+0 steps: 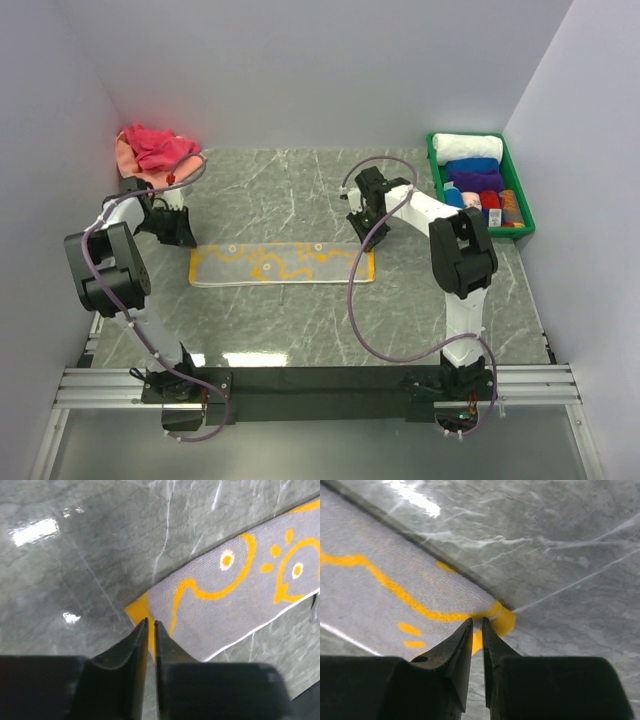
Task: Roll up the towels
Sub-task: Fold the towel
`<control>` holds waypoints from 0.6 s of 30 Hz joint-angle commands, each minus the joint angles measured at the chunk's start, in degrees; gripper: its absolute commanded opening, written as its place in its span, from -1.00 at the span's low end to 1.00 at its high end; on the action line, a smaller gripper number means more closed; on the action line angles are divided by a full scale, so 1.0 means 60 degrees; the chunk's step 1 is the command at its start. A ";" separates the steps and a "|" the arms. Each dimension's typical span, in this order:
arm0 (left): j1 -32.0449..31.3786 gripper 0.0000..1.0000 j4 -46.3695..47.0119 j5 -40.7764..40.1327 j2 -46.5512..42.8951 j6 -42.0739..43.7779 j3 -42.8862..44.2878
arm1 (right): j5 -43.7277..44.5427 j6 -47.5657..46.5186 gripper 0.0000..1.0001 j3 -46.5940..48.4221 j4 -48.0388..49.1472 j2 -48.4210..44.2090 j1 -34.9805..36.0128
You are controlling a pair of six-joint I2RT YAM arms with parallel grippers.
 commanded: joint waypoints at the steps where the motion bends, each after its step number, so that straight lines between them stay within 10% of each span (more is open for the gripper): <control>1: -0.0150 -0.77 0.0071 0.0383 0.0021 -0.0212 0.0132 | 0.0476 0.0105 -0.60 0.0214 0.0259 0.0188 -0.0080; 18: -0.0180 -0.99 0.1581 -0.2065 0.0973 -0.1282 -0.0001 | 0.1194 -0.0026 -0.64 0.0403 0.0231 0.0701 -0.0315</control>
